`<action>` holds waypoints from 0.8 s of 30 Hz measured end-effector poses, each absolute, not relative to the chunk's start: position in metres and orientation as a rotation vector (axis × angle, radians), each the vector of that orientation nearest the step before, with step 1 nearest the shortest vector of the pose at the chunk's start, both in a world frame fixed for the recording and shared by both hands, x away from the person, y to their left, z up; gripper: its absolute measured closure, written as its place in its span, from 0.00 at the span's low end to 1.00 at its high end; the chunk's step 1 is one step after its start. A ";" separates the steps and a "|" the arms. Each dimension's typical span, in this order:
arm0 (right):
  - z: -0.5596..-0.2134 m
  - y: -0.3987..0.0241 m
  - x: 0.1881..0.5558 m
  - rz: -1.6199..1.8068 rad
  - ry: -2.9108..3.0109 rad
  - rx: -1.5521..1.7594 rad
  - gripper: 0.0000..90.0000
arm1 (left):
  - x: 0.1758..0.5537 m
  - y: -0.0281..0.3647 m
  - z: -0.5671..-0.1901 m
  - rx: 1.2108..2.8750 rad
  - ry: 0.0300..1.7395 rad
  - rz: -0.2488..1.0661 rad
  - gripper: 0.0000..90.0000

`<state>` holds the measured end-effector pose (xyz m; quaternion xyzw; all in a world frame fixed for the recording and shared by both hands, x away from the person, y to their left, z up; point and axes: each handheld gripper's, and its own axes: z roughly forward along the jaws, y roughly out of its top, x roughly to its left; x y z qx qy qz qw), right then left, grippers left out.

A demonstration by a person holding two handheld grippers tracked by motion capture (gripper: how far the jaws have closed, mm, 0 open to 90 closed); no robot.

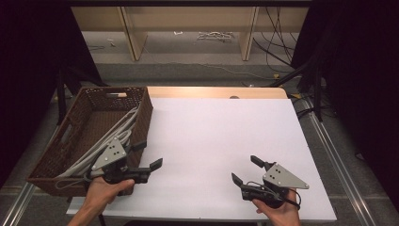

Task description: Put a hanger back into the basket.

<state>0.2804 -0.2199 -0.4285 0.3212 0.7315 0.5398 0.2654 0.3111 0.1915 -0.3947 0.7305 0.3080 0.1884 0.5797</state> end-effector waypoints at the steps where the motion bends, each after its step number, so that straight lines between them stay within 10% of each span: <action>1: -0.429 -0.220 0.280 1.457 1.974 0.869 0.19 | 0.310 0.190 -0.396 1.710 0.720 0.443 0.19; 24: -0.432 -0.228 0.268 1.479 1.991 0.918 0.19 | 0.289 0.174 -0.433 1.756 0.702 0.467 0.18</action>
